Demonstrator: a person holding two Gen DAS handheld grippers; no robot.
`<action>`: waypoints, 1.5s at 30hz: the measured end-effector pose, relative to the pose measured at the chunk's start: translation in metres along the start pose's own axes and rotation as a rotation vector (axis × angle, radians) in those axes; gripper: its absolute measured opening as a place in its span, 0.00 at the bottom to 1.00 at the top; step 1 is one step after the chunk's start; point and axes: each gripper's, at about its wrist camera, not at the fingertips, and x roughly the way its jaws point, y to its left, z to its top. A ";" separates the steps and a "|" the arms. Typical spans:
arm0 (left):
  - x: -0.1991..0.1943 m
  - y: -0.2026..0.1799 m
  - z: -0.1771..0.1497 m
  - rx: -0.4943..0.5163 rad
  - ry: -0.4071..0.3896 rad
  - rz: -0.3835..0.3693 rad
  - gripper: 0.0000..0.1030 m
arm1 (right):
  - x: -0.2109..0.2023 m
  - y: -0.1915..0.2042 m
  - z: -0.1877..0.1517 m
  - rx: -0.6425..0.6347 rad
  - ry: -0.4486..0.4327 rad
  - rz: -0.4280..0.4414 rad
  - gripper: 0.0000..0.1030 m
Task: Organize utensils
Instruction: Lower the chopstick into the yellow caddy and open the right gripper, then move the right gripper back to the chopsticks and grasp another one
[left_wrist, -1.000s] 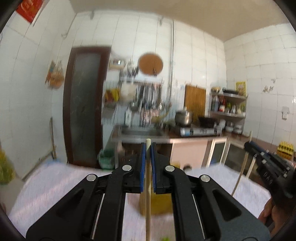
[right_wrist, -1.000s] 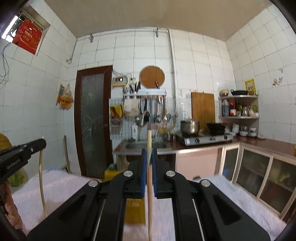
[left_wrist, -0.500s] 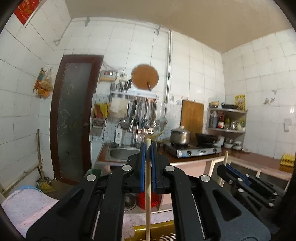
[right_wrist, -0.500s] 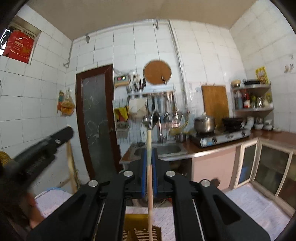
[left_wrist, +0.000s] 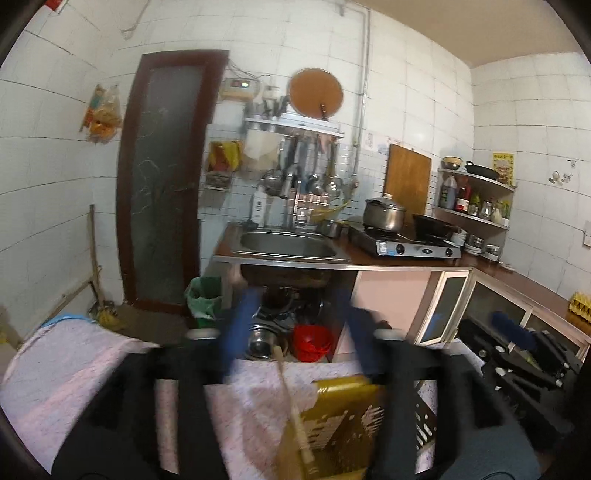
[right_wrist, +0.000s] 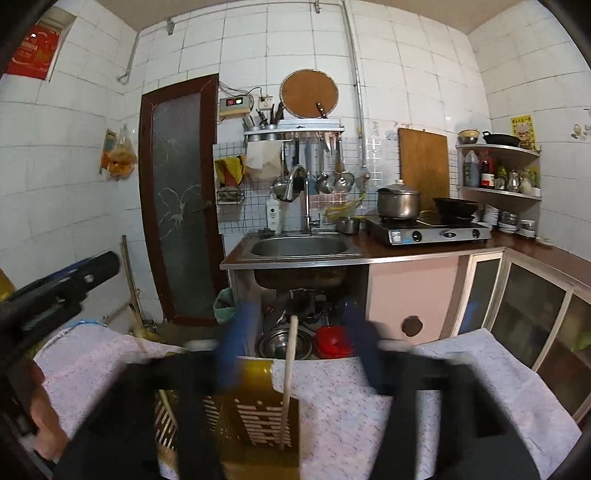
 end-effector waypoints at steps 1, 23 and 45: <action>-0.013 0.004 0.002 0.002 -0.008 0.015 0.71 | -0.011 -0.003 0.002 -0.005 0.004 -0.017 0.59; -0.089 0.037 -0.158 0.016 0.414 0.145 0.95 | -0.066 -0.029 -0.168 0.063 0.496 -0.014 0.63; -0.062 0.054 -0.229 -0.013 0.648 0.199 0.95 | -0.067 -0.003 -0.205 0.016 0.608 -0.026 0.59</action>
